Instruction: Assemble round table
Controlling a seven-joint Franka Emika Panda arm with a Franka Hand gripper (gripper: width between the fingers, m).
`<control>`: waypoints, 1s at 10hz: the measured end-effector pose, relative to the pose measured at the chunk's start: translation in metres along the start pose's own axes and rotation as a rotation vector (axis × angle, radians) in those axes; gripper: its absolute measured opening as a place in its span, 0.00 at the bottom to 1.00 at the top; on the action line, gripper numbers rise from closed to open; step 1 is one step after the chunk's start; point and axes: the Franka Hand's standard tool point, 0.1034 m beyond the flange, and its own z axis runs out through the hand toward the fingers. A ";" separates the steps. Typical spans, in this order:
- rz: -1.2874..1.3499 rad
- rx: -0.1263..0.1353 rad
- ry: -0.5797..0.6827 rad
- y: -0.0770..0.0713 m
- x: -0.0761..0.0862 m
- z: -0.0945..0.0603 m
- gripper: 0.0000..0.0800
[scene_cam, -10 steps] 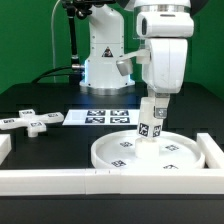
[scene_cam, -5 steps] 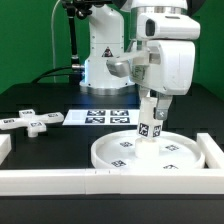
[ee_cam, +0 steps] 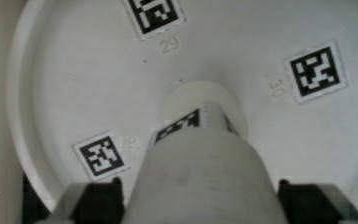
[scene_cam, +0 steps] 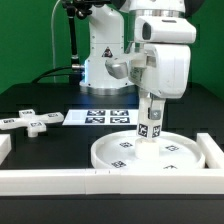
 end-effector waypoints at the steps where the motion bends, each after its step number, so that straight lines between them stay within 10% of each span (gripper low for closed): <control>1: 0.055 0.013 -0.002 -0.001 -0.005 0.001 0.53; 5: 0.466 0.047 0.003 -0.005 -0.005 0.001 0.52; 10: 0.800 0.029 0.008 -0.003 0.004 0.001 0.52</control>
Offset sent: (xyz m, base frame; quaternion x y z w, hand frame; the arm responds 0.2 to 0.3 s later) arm -0.0056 0.0004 -0.0044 0.0566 0.0295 0.3204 0.9451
